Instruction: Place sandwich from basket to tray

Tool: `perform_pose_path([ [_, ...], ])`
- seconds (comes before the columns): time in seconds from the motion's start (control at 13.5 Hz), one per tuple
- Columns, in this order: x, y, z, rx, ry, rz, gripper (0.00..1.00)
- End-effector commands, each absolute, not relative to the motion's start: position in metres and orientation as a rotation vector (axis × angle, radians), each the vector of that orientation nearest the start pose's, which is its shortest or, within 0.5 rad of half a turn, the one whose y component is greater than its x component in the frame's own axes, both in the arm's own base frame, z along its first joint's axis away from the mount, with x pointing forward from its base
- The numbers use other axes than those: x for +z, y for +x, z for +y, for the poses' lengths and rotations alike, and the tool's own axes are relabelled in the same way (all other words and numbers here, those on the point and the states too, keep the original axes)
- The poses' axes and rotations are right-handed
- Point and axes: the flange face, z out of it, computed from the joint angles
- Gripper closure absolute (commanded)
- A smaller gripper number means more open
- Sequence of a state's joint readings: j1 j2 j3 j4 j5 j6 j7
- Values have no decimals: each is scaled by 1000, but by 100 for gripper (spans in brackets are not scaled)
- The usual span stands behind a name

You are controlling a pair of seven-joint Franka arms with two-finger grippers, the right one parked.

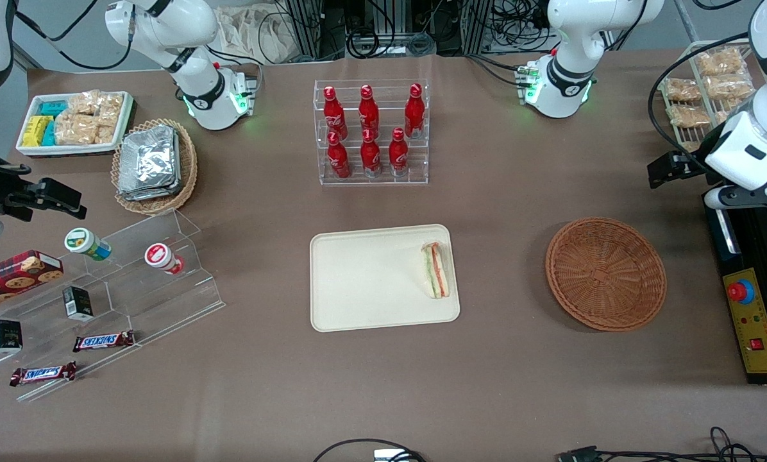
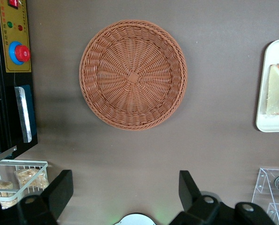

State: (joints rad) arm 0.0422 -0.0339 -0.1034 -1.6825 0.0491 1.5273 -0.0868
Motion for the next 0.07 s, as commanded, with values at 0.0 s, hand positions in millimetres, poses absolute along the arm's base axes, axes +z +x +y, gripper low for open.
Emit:
perform_pose_path([
  [0.0, 591, 533, -28, 180, -3086, -33, 0],
])
